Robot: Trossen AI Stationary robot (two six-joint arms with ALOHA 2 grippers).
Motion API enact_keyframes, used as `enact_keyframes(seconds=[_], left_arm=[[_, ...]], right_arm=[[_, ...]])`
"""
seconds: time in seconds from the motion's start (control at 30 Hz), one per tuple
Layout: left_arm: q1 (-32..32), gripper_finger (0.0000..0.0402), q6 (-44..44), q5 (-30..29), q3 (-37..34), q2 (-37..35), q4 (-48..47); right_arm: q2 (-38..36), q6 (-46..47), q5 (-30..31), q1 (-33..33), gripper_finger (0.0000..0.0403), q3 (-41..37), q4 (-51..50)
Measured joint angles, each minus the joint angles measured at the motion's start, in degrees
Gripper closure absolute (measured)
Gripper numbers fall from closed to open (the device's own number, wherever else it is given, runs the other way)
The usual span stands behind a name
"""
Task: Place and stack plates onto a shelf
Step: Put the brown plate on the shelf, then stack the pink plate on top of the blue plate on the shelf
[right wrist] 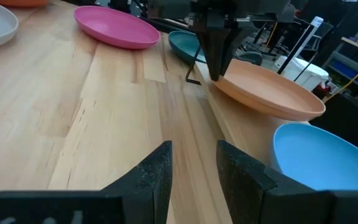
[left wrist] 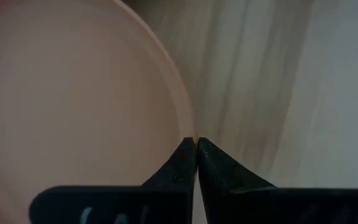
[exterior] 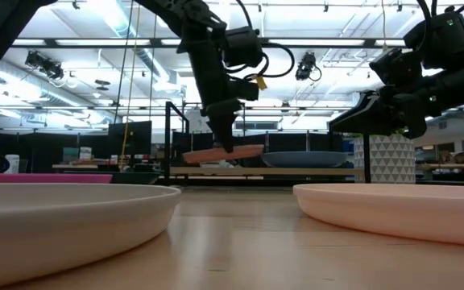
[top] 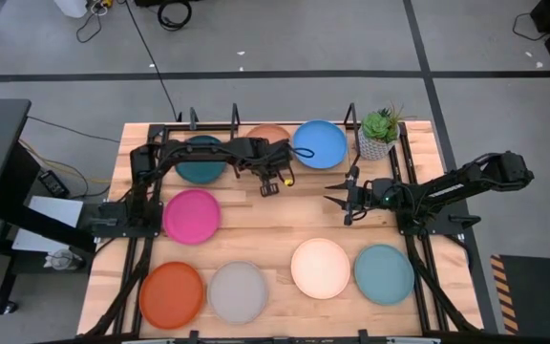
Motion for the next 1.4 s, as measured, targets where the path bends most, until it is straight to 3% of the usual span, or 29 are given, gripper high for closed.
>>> enact_keyframes(seconds=[0.37, 0.73, 1.1, 1.23, 1.4], left_arm=[[4.9, 0.0386, 2.1, 4.6, 0.1, 1.1, -0.3], [3.8, 0.0384, 2.1, 6.1, 0.1, 1.1, -0.4], [1.2, 0.0305, 2.0, 0.5, 1.3, 1.2, -2.0], [-0.8, 0.0292, -1.8, 0.0, 7.3, 1.2, -7.7], [-5.0, 0.0290, -14.3, 3.4, 14.3, 1.1, -16.5]], right_arm=[[0.0, -0.3, 0.0, 0.0, 0.0273, 0.0, 0.0], [0.0, -0.3, -0.1, 0.0, 0.0273, 0.0, -0.5], [0.0, -0.3, -0.5, 0.0, 0.0273, 0.0, -0.5], [0.0, -0.3, -0.5, 0.0, 0.0273, 0.0, -0.5], [0.0, -0.7, -0.5, 0.0, 0.0273, 0.0, -0.4]])
